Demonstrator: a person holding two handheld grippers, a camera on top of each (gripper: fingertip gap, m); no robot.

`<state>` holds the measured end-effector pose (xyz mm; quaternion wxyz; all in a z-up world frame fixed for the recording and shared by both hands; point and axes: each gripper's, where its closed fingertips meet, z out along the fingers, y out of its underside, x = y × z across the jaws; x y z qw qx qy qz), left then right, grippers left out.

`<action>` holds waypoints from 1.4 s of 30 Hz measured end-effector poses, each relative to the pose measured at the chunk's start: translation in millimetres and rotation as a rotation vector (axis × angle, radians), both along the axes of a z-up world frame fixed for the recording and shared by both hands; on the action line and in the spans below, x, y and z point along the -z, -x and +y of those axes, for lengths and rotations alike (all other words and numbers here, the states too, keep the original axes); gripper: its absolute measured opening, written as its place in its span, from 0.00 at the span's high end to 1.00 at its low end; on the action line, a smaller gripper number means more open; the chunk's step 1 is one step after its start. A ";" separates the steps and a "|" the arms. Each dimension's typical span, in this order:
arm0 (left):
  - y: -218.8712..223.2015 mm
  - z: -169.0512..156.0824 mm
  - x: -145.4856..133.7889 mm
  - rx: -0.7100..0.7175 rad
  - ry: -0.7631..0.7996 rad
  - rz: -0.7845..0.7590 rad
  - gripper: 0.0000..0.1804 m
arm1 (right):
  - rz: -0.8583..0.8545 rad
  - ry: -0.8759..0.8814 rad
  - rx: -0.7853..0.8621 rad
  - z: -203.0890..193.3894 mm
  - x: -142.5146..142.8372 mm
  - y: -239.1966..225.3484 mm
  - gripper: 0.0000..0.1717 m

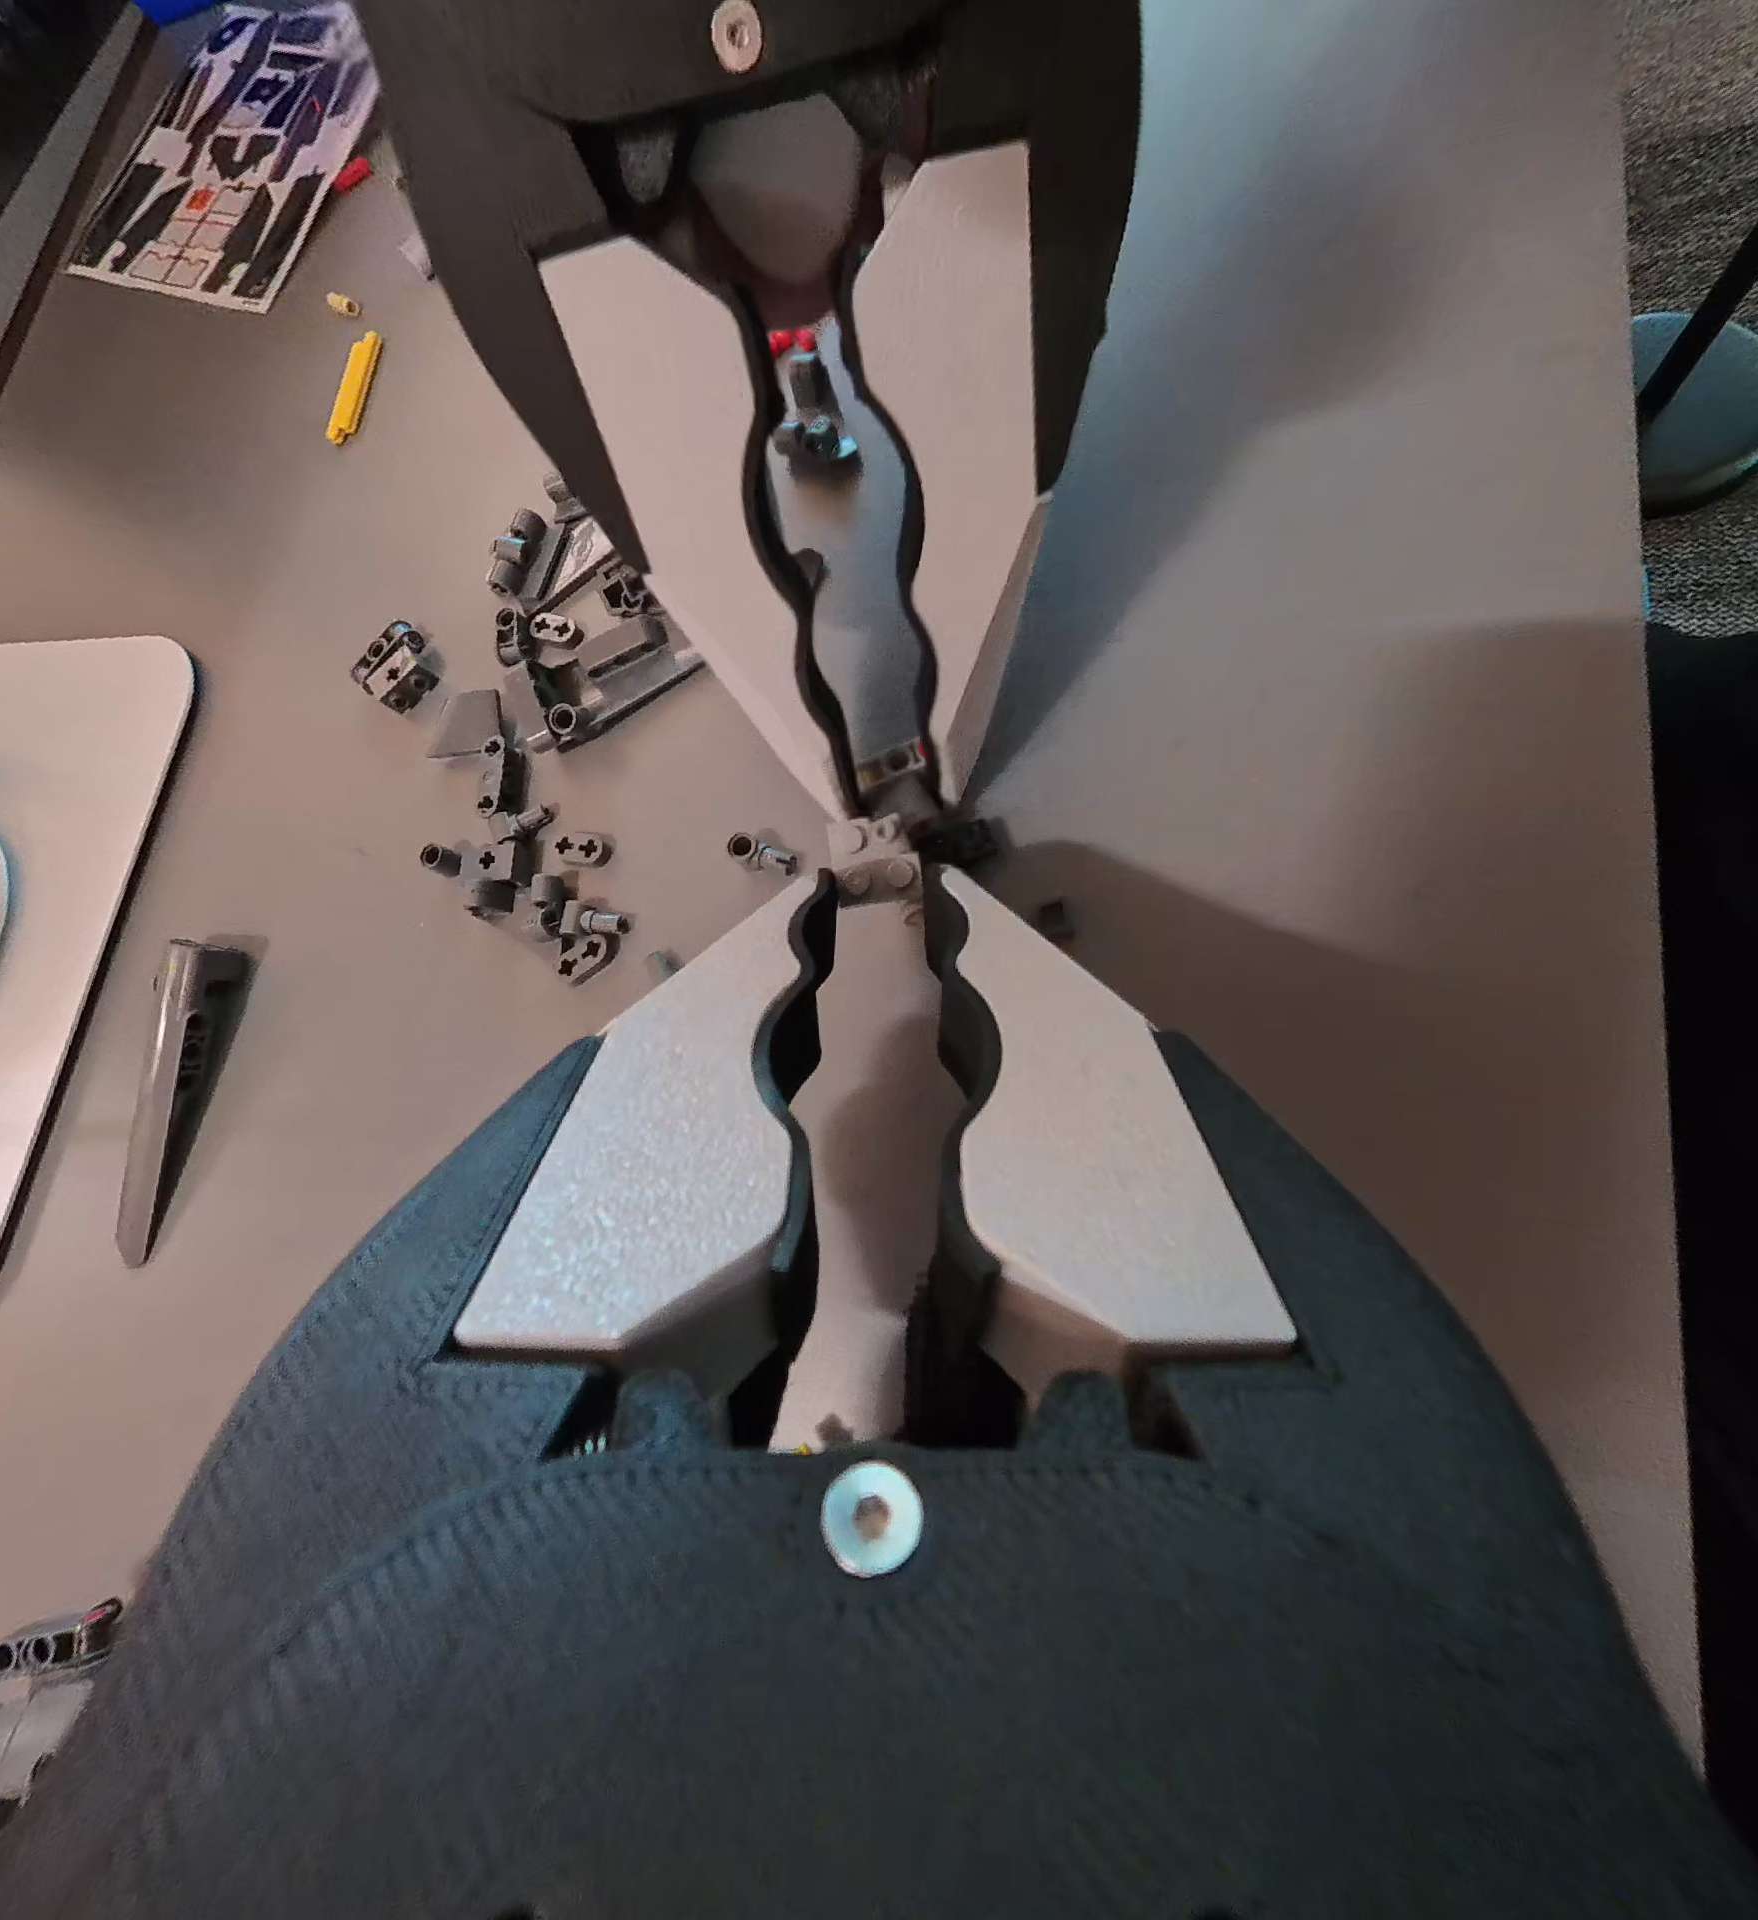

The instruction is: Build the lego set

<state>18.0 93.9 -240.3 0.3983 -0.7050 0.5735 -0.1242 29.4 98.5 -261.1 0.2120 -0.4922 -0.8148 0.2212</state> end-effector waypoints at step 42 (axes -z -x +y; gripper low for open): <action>19.4 6.1 18.2 0.019 0.169 0.190 0.91 | 0.047 -0.019 0.161 7.6 -0.2 26.7 0.93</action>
